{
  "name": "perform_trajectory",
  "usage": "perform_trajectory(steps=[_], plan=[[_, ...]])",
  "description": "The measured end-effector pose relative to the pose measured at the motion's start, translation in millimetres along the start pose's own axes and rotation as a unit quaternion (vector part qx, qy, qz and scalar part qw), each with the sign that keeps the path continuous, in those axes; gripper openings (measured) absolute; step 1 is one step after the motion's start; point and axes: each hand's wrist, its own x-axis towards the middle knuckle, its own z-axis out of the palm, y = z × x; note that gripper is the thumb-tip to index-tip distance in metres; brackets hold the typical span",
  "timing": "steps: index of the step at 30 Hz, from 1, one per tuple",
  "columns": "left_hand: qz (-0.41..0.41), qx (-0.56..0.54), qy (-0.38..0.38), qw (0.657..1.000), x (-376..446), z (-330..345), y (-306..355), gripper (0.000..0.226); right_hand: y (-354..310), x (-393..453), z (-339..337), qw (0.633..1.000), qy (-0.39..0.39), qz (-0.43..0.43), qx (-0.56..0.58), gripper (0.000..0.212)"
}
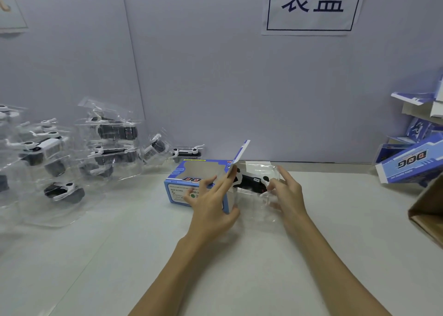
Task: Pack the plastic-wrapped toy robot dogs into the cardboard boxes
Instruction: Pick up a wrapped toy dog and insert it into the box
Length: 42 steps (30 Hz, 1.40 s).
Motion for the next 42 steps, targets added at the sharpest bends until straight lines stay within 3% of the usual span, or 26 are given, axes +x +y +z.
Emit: perform_trajectory(steps=[10, 15, 27, 31, 35, 37, 39, 42], plan=[[-0.075, -0.172, 0.030, 0.982, 2, -4, 4, 0.090, 1, -9, 9, 0.999, -0.029, -0.015, -0.012, 0.054], [-0.117, -0.252, 0.047, 0.959, 5, -16, 4, 0.091, -13, -18, 13, 0.998, -0.041, -0.042, -0.029, 0.066], [-0.060, -0.153, 0.034, 0.986, 2, -4, 4, 0.090, -4, -10, 6, 0.995, -0.033, -0.052, -0.078, 0.072], [-0.026, -0.088, 0.020, 0.996, 1, 2, -2, 0.092, -2, -14, 9, 0.973, -0.047, -0.106, -0.198, 0.034], [-0.005, -0.078, 0.002, 0.997, -1, 6, -3, 0.087, -3, -23, 14, 0.931, -0.088, -0.148, -0.323, 0.025], [0.008, -0.085, -0.011, 0.996, -4, 10, 2, 0.084, -1, -29, 23, 0.946, -0.116, -0.152, -0.262, 0.033], [0.027, -0.096, -0.023, 0.995, -6, 16, 8, 0.086, 2, -34, 31, 0.985, -0.121, -0.113, -0.053, 0.049], [0.038, -0.099, -0.010, 0.994, -6, 19, 16, 0.095, 1, -30, 31, 0.988, -0.060, -0.062, 0.130, 0.056]])
